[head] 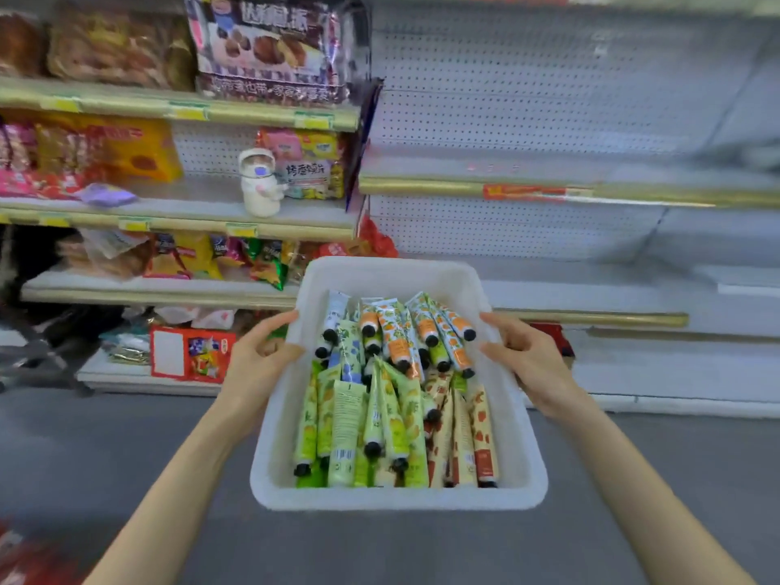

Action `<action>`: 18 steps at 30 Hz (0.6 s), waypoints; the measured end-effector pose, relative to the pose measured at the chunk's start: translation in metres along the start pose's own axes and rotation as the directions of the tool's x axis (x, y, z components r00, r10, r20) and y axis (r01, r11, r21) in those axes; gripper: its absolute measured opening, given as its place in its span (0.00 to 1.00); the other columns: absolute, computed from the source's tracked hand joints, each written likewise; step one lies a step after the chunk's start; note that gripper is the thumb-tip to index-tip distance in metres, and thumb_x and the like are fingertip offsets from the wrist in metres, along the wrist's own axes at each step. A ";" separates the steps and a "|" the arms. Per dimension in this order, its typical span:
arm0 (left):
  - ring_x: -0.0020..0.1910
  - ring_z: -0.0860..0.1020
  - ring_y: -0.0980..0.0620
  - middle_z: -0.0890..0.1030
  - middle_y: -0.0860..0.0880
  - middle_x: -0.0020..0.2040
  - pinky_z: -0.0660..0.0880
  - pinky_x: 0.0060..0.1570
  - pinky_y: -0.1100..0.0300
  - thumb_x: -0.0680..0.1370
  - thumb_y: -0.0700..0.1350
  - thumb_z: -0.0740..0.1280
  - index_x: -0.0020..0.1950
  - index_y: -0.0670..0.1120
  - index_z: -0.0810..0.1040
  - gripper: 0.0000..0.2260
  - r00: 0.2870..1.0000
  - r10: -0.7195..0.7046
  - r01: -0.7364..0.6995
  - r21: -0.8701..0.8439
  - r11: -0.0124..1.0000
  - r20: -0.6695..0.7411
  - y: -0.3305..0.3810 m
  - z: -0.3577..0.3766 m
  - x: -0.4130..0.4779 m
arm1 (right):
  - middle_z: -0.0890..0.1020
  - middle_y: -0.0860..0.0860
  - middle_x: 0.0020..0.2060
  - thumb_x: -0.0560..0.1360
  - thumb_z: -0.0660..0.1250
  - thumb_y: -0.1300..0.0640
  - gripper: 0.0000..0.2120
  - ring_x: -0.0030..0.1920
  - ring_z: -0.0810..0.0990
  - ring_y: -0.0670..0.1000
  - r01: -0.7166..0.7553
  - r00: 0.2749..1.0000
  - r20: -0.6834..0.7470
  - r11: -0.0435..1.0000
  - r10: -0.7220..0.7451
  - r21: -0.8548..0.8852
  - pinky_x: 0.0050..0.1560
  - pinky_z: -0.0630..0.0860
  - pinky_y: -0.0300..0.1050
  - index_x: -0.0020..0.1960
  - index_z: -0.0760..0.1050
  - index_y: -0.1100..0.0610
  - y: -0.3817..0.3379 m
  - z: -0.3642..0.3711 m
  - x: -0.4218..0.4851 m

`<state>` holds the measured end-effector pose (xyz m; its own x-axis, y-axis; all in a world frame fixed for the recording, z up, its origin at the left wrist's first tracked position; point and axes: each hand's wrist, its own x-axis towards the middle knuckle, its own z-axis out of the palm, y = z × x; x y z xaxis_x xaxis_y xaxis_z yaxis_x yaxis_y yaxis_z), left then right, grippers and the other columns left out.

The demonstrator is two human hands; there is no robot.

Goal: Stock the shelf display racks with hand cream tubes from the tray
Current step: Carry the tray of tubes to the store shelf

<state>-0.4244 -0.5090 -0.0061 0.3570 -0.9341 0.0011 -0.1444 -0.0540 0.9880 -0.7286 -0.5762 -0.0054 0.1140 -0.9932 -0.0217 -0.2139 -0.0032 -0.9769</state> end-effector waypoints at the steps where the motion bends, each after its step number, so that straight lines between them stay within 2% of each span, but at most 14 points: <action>1: 0.48 0.77 0.42 0.79 0.43 0.48 0.74 0.52 0.44 0.75 0.36 0.66 0.59 0.54 0.76 0.17 0.999 0.006 -0.006 0.004 1.000 0.033 0.002 0.014 0.007 | 0.78 0.57 0.42 0.73 0.69 0.64 0.19 0.42 0.75 0.55 -0.003 0.999 -0.033 1.000 0.003 0.000 0.44 0.75 0.50 0.61 0.77 0.52 0.003 -0.013 0.001; 2: 0.51 0.77 0.41 0.79 0.42 0.51 0.73 0.53 0.43 0.75 0.36 0.66 0.58 0.55 0.76 0.17 0.998 0.015 -0.015 0.007 1.000 0.067 0.003 0.026 0.015 | 0.78 0.52 0.41 0.73 0.69 0.64 0.18 0.43 0.76 0.54 -0.012 0.998 -0.064 1.000 0.012 0.007 0.44 0.76 0.50 0.60 0.77 0.51 0.006 -0.025 0.003; 4: 0.55 0.75 0.42 0.78 0.43 0.57 0.73 0.55 0.44 0.75 0.36 0.67 0.58 0.55 0.77 0.17 0.991 0.033 -0.035 0.016 0.999 0.127 0.006 0.054 0.032 | 0.77 0.51 0.43 0.73 0.69 0.64 0.17 0.45 0.77 0.55 -0.034 0.993 -0.114 0.999 0.037 0.026 0.50 0.77 0.56 0.57 0.77 0.47 0.011 -0.047 0.008; 7: 0.54 0.73 0.53 0.75 0.52 0.60 0.70 0.52 0.59 0.75 0.36 0.66 0.60 0.51 0.76 0.16 0.976 0.068 -0.077 0.032 0.997 0.204 0.011 0.095 0.061 | 0.75 0.56 0.43 0.73 0.69 0.64 0.16 0.43 0.76 0.56 -0.059 0.982 -0.179 0.998 0.063 0.031 0.52 0.76 0.61 0.57 0.77 0.47 0.020 -0.077 0.022; 9: 0.50 0.74 0.60 0.75 0.52 0.60 0.69 0.46 0.66 0.75 0.36 0.66 0.60 0.49 0.77 0.16 0.966 0.094 -0.107 0.044 0.993 0.240 0.011 0.121 0.084 | 0.78 0.55 0.42 0.74 0.67 0.64 0.17 0.42 0.79 0.54 -0.089 0.971 -0.219 0.994 0.099 0.057 0.46 0.79 0.55 0.60 0.76 0.51 0.025 -0.093 0.036; 11: 0.46 0.73 0.61 0.76 0.51 0.58 0.68 0.41 0.72 0.75 0.35 0.66 0.60 0.48 0.77 0.16 0.955 0.106 -0.128 0.062 0.990 0.277 0.009 0.146 0.110 | 0.79 0.54 0.40 0.74 0.67 0.66 0.18 0.39 0.80 0.53 -0.095 0.960 -0.253 0.991 0.117 0.096 0.40 0.81 0.47 0.62 0.75 0.54 0.030 -0.107 0.051; 13: 0.44 0.72 0.57 0.76 0.50 0.55 0.68 0.34 0.75 0.75 0.35 0.66 0.60 0.49 0.77 0.16 0.944 0.105 -0.129 0.059 0.990 0.313 0.011 0.171 0.137 | 0.77 0.56 0.38 0.74 0.67 0.67 0.18 0.40 0.78 0.55 -0.106 0.943 -0.307 0.991 0.127 0.085 0.44 0.79 0.52 0.62 0.75 0.56 0.037 -0.120 0.071; 15: 0.41 0.71 0.56 0.76 0.53 0.48 0.67 0.32 0.75 0.75 0.35 0.66 0.58 0.51 0.77 0.16 0.931 0.116 -0.140 0.046 0.989 0.346 0.015 0.197 0.165 | 0.75 0.56 0.38 0.74 0.67 0.66 0.17 0.41 0.76 0.56 -0.113 0.926 -0.351 0.990 0.137 0.088 0.47 0.77 0.57 0.61 0.76 0.54 0.042 -0.132 0.092; 18: 0.37 0.67 0.54 0.69 0.55 0.39 0.63 0.36 0.67 0.75 0.35 0.66 0.58 0.54 0.77 0.17 0.908 0.135 -0.159 0.028 0.987 0.397 0.024 0.231 0.206 | 0.70 0.54 0.35 0.73 0.68 0.65 0.17 0.34 0.71 0.50 -0.113 0.896 -0.426 0.992 0.123 0.049 0.36 0.70 0.44 0.60 0.77 0.51 0.044 -0.154 0.122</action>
<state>-0.5679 -0.7841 -0.0182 -0.0618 -0.9954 0.0734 -0.2257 0.0856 0.9704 -0.8733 -0.7151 -0.0179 -0.3379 -0.9399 -0.0487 -0.1772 0.1144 -0.9775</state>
